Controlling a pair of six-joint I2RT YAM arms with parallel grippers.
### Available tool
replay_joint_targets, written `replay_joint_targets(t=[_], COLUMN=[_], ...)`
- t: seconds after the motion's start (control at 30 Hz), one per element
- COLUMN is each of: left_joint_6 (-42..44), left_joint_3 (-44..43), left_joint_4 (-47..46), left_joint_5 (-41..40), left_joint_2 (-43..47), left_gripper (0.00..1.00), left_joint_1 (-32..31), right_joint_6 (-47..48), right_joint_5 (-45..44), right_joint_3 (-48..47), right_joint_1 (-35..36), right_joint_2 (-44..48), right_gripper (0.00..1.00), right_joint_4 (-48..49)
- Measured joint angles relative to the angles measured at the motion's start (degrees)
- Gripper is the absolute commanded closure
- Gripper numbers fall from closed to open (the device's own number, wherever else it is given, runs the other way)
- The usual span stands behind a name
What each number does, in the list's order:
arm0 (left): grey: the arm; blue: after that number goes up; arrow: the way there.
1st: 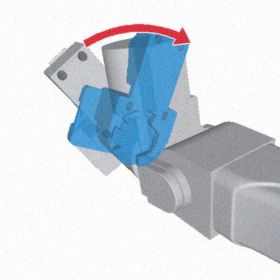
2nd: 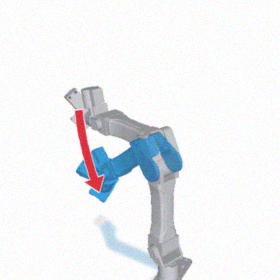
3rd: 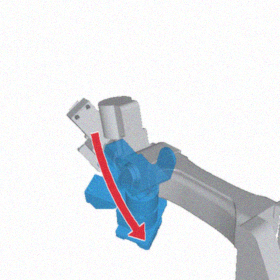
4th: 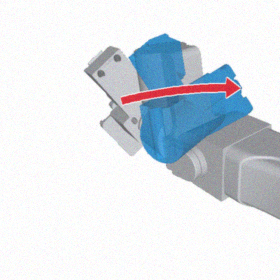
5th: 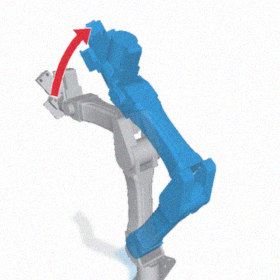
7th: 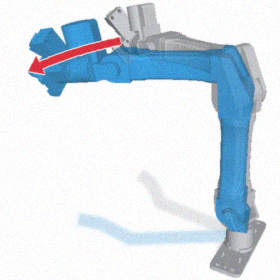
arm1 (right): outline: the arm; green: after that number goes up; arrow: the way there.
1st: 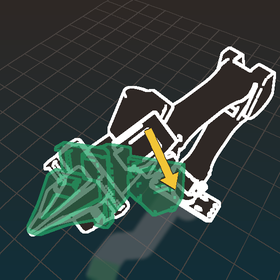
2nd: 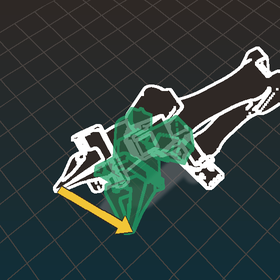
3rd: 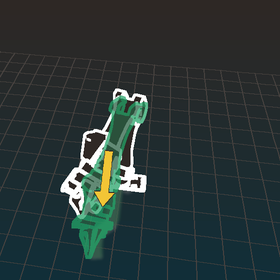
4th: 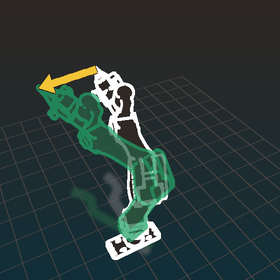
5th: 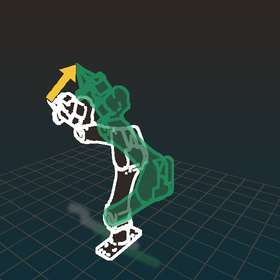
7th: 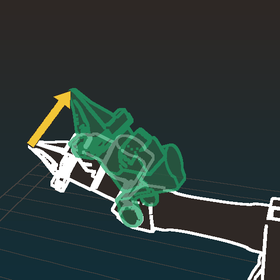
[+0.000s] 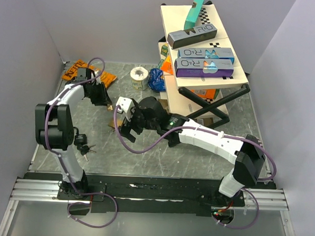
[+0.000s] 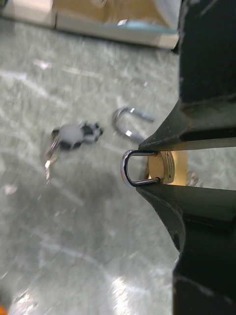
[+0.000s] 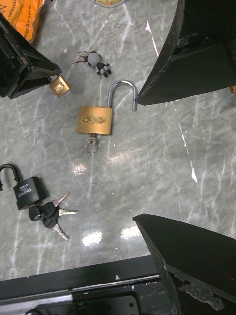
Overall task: Lock with the key
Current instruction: Place the lock at the center of the board.
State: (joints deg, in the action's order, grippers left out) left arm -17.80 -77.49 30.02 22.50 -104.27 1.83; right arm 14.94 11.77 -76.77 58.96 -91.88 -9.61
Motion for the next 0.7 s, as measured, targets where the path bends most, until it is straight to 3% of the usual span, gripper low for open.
replay_joint_targets(t=[0.43, 0.53, 0.57, 0.7], left_joint_6=[3.8, 3.7, 3.8, 3.8], left_joint_3=[-5.7, -7.1, -7.4, -8.7], left_joint_4=[0.7, 0.7, 0.6, 0.2], left_joint_5=[-5.1, -5.9, -6.0, -7.2], left_joint_2=[-12.0, -13.7, -13.8, -14.8], left_gripper=[0.92, 0.84, 0.75, 0.57], left_joint_1=[-2.9, -3.8, -3.9, -4.3], right_joint_6=[1.9, 1.8, 1.8, 1.8], right_joint_5=[0.1, 0.3, 0.4, 0.7], right_joint_3=[0.0, 0.0, 0.0, 0.0], right_joint_1=[0.0, 0.0, 0.0, 0.0], right_joint_2=[0.0, 0.0, 0.0, 0.0], right_gripper=[0.0, 0.0, 0.0, 0.0], right_joint_4=[-1.6, -1.6, -1.6, -1.7])
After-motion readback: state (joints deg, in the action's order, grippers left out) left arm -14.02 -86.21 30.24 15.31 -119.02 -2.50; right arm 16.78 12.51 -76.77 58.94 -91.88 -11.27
